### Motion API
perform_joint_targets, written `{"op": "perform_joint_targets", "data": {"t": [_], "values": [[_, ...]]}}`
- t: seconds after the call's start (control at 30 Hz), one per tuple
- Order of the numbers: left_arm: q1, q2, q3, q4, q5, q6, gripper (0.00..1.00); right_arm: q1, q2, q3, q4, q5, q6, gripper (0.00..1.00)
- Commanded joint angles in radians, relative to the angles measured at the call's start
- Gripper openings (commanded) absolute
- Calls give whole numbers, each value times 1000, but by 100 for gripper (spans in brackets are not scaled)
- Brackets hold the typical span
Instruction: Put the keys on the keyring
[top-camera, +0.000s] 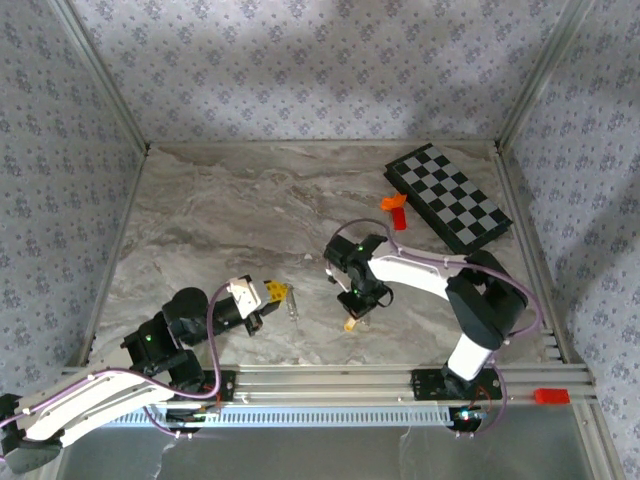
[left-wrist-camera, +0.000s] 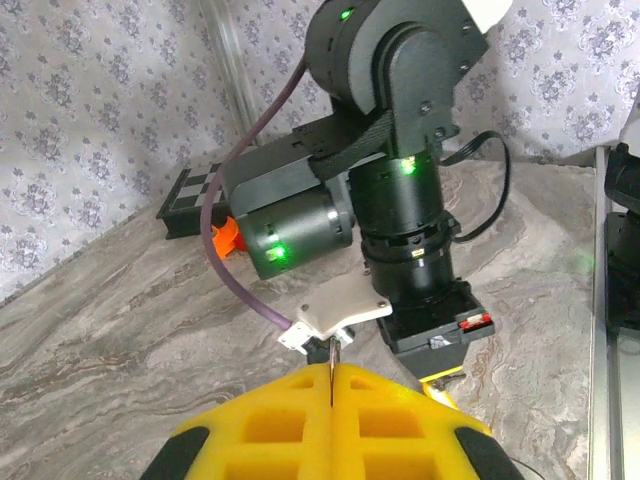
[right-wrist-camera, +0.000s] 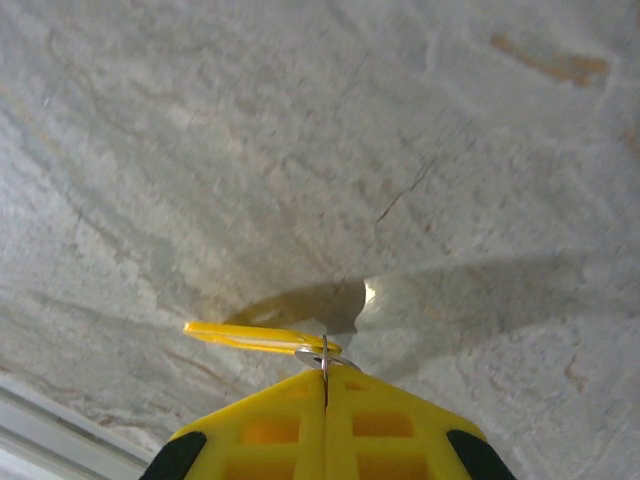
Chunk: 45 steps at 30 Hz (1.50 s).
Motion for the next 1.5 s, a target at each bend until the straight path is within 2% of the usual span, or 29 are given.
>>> {"op": "perform_joint_targets", "data": {"t": [0.0,0.2,0.37,0.6,0.77,0.87,1.1,1.23,1.47], "values": [[-3,6,8,38,-15,24,0,-17,48,57,-26,14,-50,0],[-5,29,13,35,-15,30,0,-35,137,95,-29,4,-92,0],[-4,43,9,41,-18,36,0,-56,149,141,-30,8,-105,0],[-4,58,16,41,-9,36,0,-70,116,127,12,-14,-75,21],[-4,51,14,45,3,28,0,-95,35,62,85,-49,-8,38],[-4,45,8,55,8,23,0,-115,-56,-19,184,-74,68,45],[-1,55,4,74,32,22,0,-136,-312,-329,589,-113,223,50],[1,57,1,83,53,19,0,-133,-411,-484,793,-109,229,52],[2,42,-4,99,70,10,0,-128,-481,-620,970,-69,204,54]]}}
